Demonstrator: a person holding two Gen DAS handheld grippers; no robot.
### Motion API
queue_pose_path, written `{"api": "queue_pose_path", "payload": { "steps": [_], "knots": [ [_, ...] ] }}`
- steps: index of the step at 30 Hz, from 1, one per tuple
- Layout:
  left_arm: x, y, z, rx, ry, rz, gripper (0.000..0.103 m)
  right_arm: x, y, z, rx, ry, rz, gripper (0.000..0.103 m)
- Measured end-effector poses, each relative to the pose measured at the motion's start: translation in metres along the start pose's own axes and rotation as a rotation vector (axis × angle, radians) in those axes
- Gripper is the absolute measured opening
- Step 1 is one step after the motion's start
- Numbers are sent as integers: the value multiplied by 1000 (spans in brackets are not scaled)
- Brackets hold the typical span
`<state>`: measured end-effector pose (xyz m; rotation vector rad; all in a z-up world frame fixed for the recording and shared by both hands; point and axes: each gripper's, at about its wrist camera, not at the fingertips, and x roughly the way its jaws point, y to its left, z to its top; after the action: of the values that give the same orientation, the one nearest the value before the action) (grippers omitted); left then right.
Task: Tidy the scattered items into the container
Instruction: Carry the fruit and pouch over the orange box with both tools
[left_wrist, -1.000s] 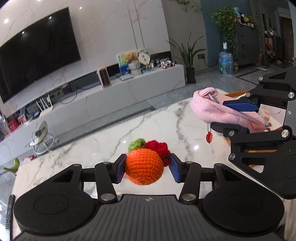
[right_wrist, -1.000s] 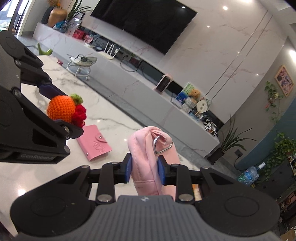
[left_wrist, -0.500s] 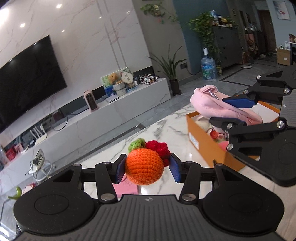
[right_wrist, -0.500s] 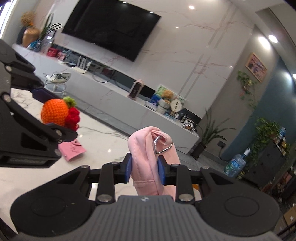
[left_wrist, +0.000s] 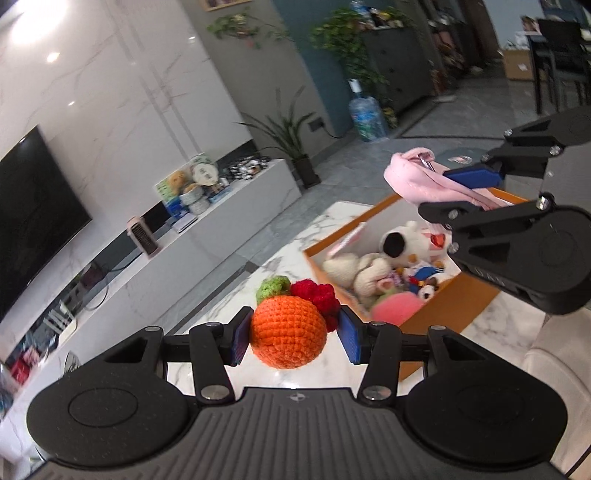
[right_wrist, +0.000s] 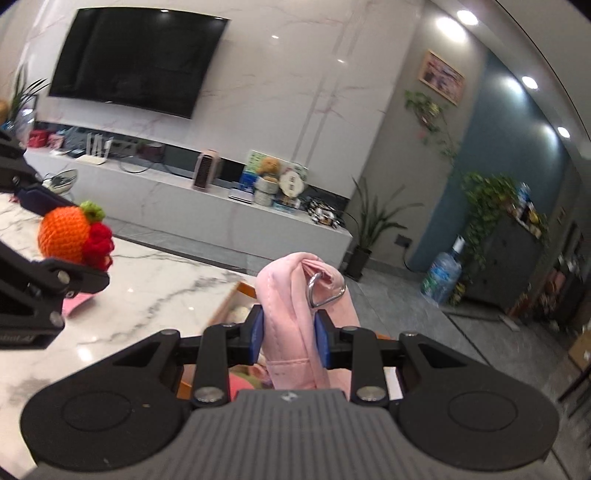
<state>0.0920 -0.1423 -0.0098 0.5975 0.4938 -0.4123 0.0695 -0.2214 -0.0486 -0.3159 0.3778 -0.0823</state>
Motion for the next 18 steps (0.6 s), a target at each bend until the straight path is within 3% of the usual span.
{"api": "queue_pose_path", "payload": {
  "steps": [9,18],
  "knots": [
    [46,-46,25,111,30,-56,57,33,-52,-29,112,53,-35,31],
    [105,-69,48,155,43,-110,57,75,-90,-47,158,70,-39,31]
  ]
}}
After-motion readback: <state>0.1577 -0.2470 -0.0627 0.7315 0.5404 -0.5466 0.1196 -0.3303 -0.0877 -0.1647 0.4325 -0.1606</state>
